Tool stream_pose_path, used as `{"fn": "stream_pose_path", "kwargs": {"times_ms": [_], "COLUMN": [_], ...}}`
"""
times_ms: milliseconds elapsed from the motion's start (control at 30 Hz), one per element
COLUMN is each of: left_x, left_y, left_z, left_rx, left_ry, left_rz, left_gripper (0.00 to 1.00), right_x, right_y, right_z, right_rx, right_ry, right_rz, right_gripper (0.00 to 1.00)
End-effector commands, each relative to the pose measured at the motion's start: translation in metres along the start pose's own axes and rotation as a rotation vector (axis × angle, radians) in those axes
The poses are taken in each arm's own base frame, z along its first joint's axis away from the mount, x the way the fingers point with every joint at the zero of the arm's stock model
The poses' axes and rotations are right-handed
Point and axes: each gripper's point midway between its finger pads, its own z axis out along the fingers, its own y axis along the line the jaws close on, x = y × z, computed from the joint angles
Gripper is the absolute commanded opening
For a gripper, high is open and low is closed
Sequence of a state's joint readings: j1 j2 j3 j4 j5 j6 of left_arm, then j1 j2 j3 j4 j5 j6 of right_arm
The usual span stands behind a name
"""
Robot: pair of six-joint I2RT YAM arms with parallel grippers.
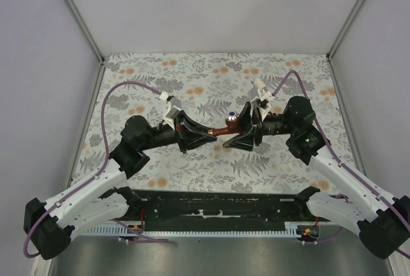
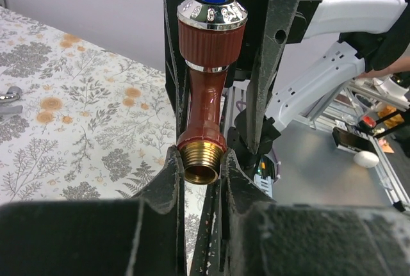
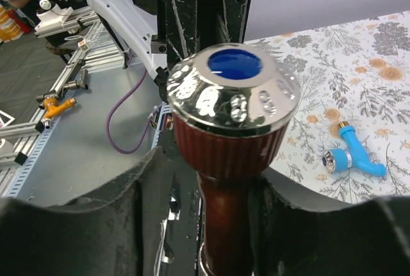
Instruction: Install the water faucets
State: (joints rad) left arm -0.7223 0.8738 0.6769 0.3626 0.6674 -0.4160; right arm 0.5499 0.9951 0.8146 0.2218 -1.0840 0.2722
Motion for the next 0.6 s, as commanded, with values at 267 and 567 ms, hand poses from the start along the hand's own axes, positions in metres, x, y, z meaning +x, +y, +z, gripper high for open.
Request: {"fn": "stream_pose_path", "kwargs": {"times_ms": [267,567], "left_x": [-0.008,-0.005], "left_y": [-0.004,-0.012], "left_z": [0.001,0.0], "left_rx": [0.003,0.038], "left_ry": [-0.065,-0.048], "left_rz": [-0.044,-0.035], "left_gripper": [0.02,0.02], "right_x": [-0.016,-0.02], "right_y": [0.007,0.008], "right_z": [0.001,0.001], "right_rx": [-0.005,0.005], "right_ry": [-0.069,-0.077], "right_rz": [-0.029,-0.022], "right_gripper": [0.6,0.61]}}
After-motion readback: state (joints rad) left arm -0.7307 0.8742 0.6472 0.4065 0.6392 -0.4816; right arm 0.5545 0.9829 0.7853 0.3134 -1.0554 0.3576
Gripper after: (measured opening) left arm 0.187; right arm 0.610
